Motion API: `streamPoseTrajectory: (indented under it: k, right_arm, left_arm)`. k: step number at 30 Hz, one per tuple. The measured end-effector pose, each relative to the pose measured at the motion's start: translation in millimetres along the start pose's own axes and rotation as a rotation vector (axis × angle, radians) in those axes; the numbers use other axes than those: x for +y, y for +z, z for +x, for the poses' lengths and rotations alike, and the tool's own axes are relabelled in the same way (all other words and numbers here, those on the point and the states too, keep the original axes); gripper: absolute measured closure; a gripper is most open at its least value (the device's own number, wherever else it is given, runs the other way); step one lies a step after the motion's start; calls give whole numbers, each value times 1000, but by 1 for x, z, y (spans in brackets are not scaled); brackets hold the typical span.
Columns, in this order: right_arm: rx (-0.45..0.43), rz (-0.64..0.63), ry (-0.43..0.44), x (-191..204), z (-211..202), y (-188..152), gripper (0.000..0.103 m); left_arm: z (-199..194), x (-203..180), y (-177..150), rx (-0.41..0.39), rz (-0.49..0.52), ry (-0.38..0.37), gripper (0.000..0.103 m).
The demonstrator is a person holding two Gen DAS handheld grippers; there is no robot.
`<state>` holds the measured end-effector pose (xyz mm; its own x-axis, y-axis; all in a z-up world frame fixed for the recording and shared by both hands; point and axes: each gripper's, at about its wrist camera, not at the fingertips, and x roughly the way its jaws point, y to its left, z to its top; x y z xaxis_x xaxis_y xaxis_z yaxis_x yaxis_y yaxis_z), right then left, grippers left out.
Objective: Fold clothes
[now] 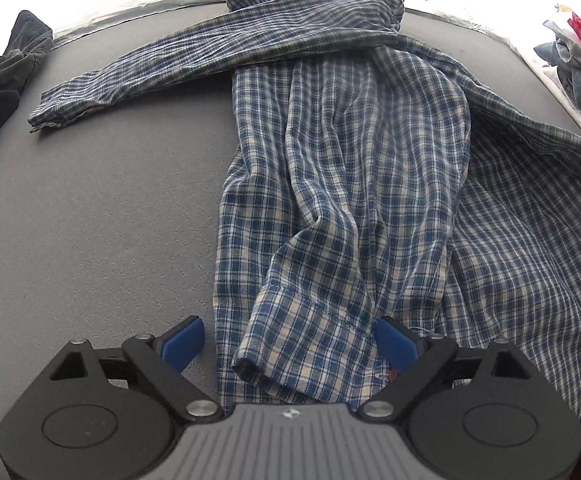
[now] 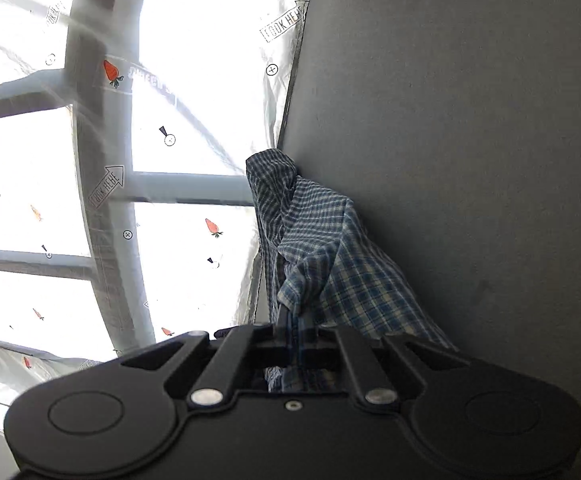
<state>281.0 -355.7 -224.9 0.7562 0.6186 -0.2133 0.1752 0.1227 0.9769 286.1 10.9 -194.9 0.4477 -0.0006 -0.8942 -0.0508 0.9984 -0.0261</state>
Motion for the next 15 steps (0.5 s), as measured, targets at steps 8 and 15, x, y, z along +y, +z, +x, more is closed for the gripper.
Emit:
streamPoseTrajectory:
  k: [8,15]
  right_arm:
    - [98,28,-23,-3,16,-12,100]
    - [233,36,-32,-5,45,-31,100]
  left_arm:
    - [0,0,2,5,14,-10,7]
    - [1,-2,4,13,35,-22,3]
